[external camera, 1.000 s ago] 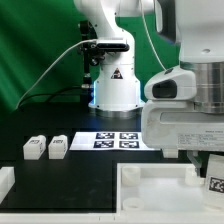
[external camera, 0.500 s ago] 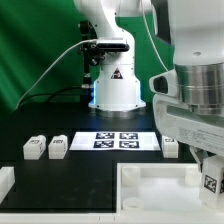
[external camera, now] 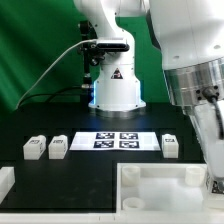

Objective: Assemble one leg

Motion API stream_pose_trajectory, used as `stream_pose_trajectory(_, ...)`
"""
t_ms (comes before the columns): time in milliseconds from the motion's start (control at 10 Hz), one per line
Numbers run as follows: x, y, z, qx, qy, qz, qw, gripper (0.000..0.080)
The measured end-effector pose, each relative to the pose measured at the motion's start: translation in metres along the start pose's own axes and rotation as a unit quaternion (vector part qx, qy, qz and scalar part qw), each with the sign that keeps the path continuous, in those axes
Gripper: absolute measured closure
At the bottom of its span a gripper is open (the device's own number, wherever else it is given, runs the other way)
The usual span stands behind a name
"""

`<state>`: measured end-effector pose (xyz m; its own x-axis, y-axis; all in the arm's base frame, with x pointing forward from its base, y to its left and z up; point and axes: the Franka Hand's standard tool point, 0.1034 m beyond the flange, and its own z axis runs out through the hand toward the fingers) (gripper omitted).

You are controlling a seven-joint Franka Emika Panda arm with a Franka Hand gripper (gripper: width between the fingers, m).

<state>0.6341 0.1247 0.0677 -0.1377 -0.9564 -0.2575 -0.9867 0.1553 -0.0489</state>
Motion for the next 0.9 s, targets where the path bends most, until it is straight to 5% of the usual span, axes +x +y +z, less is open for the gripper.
stream_pose_trajectory(300,-0.0023,0.0019,0.0004,-0.008,0.003,-0.100,0.995,0.0459)
stream_pose_trajectory(400,-0.0026,0.0013,0.0000,-0.008,0.003,-0.170,0.985,0.0267)
stream_pose_trajectory(500,-0.0029,0.0018,-0.0004,-0.015,0.012,-0.276,0.961,0.0187)
stream_pose_trajectory(900,-0.0029,0.0020,0.0003,-0.023,0.019,-0.481,0.876,0.0152)
